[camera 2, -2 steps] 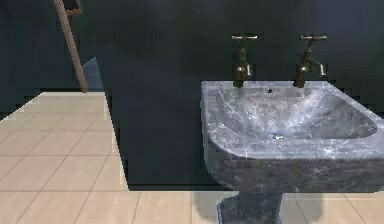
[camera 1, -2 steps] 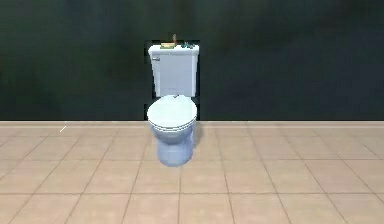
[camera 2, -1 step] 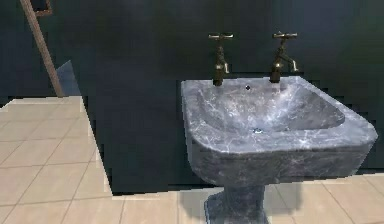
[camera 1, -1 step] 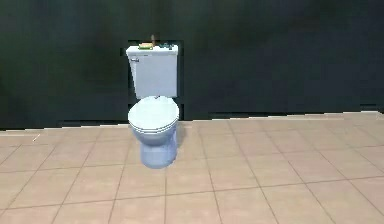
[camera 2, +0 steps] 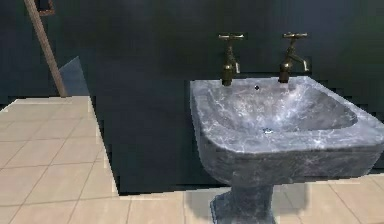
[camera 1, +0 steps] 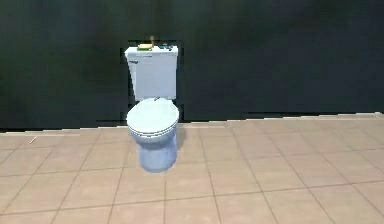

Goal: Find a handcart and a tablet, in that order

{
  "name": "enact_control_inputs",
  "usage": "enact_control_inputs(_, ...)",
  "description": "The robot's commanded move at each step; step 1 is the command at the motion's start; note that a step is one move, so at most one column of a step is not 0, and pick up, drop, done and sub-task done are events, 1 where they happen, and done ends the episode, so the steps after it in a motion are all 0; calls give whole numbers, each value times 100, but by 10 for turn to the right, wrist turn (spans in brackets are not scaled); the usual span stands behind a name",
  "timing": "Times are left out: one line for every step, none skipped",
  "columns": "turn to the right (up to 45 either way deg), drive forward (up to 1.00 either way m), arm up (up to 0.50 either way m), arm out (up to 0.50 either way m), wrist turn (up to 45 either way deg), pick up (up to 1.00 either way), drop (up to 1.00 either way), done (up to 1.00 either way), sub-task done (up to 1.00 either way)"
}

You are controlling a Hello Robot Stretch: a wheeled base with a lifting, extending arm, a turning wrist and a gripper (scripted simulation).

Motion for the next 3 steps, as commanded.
enact_control_inputs(330,0,0,0,0,0,0,0,0)
enact_control_inputs(0,100,0,0,0,0,0,0,0)
enact_control_inputs(0,20,0,0,0,0,0,0,0)
